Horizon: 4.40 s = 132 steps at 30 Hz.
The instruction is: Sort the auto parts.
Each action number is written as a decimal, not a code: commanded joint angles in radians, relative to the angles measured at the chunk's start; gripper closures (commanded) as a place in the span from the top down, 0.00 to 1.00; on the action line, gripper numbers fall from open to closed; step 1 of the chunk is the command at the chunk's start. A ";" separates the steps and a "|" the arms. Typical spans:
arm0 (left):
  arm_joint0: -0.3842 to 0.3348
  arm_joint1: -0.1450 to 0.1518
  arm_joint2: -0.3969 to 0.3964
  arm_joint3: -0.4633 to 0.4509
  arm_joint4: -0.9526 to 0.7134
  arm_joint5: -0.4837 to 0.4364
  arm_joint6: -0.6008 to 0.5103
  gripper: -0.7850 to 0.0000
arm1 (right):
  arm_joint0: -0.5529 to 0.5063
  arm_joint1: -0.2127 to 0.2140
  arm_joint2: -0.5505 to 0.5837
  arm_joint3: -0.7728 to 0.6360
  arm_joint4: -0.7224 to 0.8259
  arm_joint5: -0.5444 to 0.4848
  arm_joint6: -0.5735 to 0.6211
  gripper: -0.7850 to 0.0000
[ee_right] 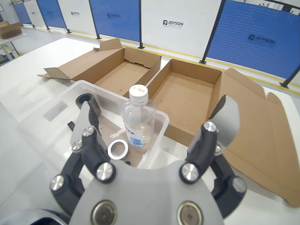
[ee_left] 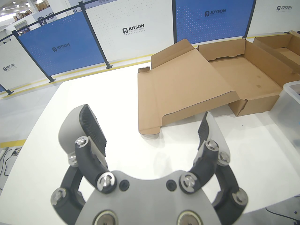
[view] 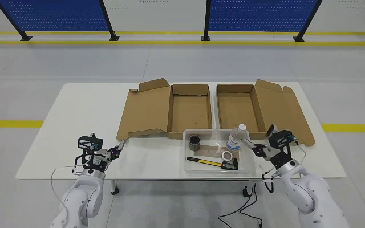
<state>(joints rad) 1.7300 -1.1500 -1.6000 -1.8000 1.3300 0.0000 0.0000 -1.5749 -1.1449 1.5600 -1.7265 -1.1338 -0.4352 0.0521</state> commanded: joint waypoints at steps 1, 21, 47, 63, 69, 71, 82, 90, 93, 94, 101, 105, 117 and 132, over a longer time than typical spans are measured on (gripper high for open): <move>0.000 0.000 0.000 0.000 0.000 0.000 0.000 1.00 | 0.037 -0.002 -0.030 0.026 -0.006 -0.006 0.016 1.00; 0.000 0.000 0.000 0.000 0.000 0.000 0.000 1.00 | 0.232 -0.021 -0.184 0.242 -0.019 0.001 0.068 0.55; 0.000 0.000 0.000 0.000 0.000 0.000 0.000 1.00 | 0.218 -0.011 -0.158 0.206 -0.006 -0.021 0.100 0.52; 0.000 0.000 0.000 0.000 0.000 0.000 0.000 1.00 | 0.244 -0.004 -0.165 0.197 -0.034 -0.029 0.171 0.69; 0.000 0.000 0.000 0.000 0.000 0.000 0.000 1.00 | 0.264 -0.007 -0.183 0.226 -0.031 -0.021 0.163 0.38; 0.000 0.000 0.000 0.000 0.000 0.000 0.000 1.00 | 0.266 -0.007 -0.185 0.231 -0.030 -0.019 0.161 0.30; 0.000 0.000 0.000 0.000 0.000 0.000 0.000 1.00 | 0.239 -0.001 -0.155 0.175 -0.011 -0.023 0.132 0.00; 0.000 0.000 0.000 0.000 0.000 0.000 0.000 1.00 | 0.191 0.008 -0.093 0.045 0.060 -0.035 0.150 0.00; 0.000 0.000 0.000 0.000 0.000 0.000 0.000 1.00 | 0.178 0.010 -0.075 -0.008 0.120 -0.049 0.182 0.00; 0.000 0.000 0.000 0.000 0.000 0.000 0.000 1.00 | 0.174 0.011 -0.069 -0.024 0.142 -0.053 0.194 0.00; 0.000 0.000 0.000 0.000 0.000 0.000 0.000 1.00 | 0.148 0.014 -0.050 -0.131 0.380 -0.081 0.289 0.00; 0.000 0.000 0.000 0.000 0.000 0.000 0.000 1.00 | 0.133 0.014 -0.057 -0.168 0.530 -0.085 0.336 0.00; 0.000 0.000 0.000 0.000 0.000 0.000 0.000 1.00 | 0.145 0.013 -0.099 -0.170 0.608 -0.011 0.364 0.00; 0.000 0.000 0.000 0.000 0.000 0.000 0.000 1.00 | 0.446 -0.028 -0.316 0.051 0.221 0.234 0.155 0.00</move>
<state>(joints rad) 1.7300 -1.1500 -1.6000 -1.8000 1.3300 0.0000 0.0000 -1.1558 -1.1662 1.2705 -1.7126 -0.9073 -0.2192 0.2328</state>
